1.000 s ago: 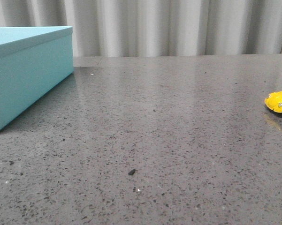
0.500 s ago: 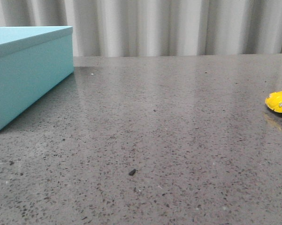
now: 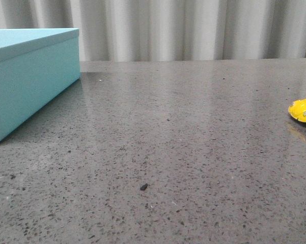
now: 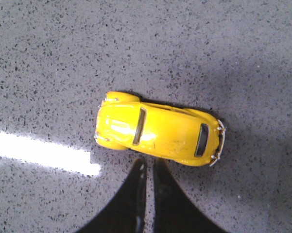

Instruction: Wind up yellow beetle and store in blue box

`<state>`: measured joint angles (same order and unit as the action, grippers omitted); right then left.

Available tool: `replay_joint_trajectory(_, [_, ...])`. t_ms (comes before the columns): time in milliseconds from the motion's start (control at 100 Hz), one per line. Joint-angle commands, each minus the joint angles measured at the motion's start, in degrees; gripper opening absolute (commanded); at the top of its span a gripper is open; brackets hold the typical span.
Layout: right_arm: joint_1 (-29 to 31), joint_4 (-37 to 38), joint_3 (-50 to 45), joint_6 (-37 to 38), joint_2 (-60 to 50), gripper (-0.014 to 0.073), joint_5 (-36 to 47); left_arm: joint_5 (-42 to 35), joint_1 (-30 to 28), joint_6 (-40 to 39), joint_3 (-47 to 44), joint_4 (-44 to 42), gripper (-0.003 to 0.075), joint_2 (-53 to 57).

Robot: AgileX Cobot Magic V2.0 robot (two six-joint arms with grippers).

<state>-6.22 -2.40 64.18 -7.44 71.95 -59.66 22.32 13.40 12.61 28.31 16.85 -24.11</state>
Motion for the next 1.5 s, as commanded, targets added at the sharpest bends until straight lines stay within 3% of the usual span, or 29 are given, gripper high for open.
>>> replay_joint_trajectory(0, [0.5, 0.3, 2.1, 0.0, -0.3, -0.0052, 3.5, -3.8, 0.4, 0.1, 1.7, 1.1, -0.0021, -0.7])
replay_joint_trajectory(500, [1.5, -0.4, 2.1, 0.0, 5.1, -0.0052, 3.9, -4.3, 0.4, 0.1, -5.3, 2.3, -0.0021, -0.7])
replay_joint_trajectory(1490, [1.5, -0.4, 2.1, 0.0, 11.6, -0.0052, 4.6, -5.8, 0.4, 0.1, -5.3, 3.4, -0.0021, -0.7])
